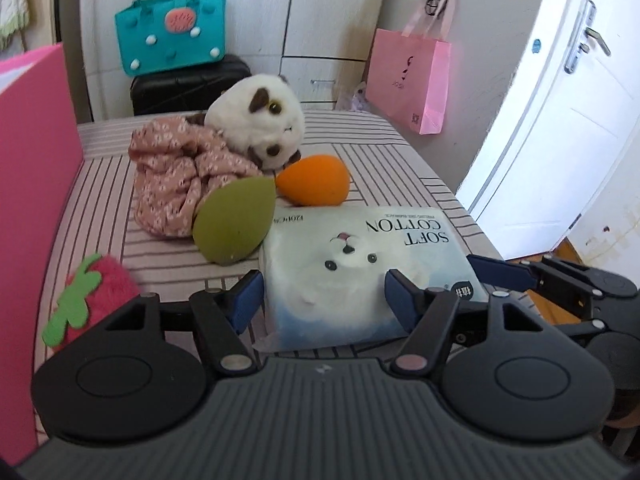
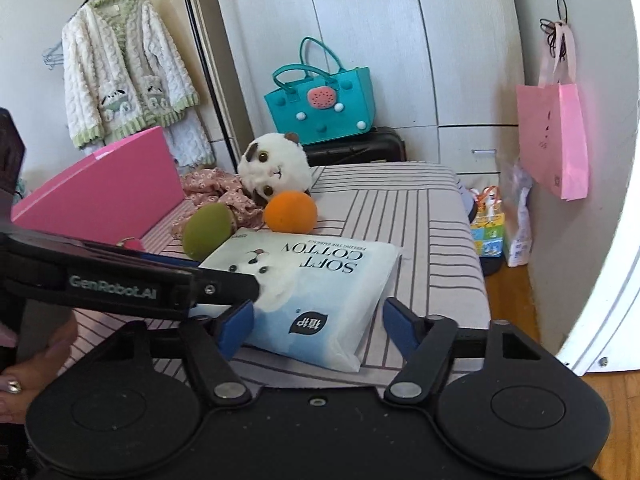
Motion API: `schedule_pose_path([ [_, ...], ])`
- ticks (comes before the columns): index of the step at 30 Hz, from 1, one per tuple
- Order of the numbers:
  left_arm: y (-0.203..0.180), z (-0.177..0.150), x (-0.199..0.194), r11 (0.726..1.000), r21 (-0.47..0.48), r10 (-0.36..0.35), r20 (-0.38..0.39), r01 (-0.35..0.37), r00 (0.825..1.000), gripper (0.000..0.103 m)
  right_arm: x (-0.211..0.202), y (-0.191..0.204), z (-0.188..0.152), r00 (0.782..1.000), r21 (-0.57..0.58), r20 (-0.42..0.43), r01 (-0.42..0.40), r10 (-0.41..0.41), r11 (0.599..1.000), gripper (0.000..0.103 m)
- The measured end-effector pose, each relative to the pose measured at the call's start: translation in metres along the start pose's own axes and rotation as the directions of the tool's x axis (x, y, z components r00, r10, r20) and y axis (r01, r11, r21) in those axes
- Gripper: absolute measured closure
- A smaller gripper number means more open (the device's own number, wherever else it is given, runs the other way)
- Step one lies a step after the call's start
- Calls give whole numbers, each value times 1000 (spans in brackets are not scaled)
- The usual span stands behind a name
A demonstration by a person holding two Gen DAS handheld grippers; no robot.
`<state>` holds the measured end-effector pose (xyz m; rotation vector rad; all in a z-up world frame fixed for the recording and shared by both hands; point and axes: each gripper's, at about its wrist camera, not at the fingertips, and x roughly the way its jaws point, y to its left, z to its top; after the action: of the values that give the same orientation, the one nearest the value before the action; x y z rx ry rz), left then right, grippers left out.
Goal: Organize soft objects
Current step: 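Move the left tool to the SOFT COTTON tissue pack and grasp it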
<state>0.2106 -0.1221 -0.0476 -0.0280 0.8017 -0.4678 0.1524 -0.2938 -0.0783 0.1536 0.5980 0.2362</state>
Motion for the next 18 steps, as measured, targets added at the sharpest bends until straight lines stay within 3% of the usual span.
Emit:
schedule_pose_path([
  [5, -1, -4, -3, 999, -31, -12, 3, 12, 1000, 40, -8, 0, -3, 1000, -4, 8, -22, 22, 1000, 53],
  [7, -2, -7, -7, 999, -42, -2, 14, 3, 1000, 54, -12, 0, -3, 1000, -12, 9, -24, 24, 1000, 56],
  [9, -2, -11, -13, 997, -82, 11, 10, -10, 1000, 59, -17, 2, -4, 1000, -31, 8, -9, 9, 999, 59],
  [15, -4, -21, -27, 992, -124, 7, -13, -9, 1000, 63, -33, 17, -9, 999, -172, -17, 27, -30, 985, 59],
  [18, 1, -17, -23, 992, -124, 24, -13, -26, 1000, 60, -37, 20, -8, 998, -201, -19, 49, -54, 978, 54],
])
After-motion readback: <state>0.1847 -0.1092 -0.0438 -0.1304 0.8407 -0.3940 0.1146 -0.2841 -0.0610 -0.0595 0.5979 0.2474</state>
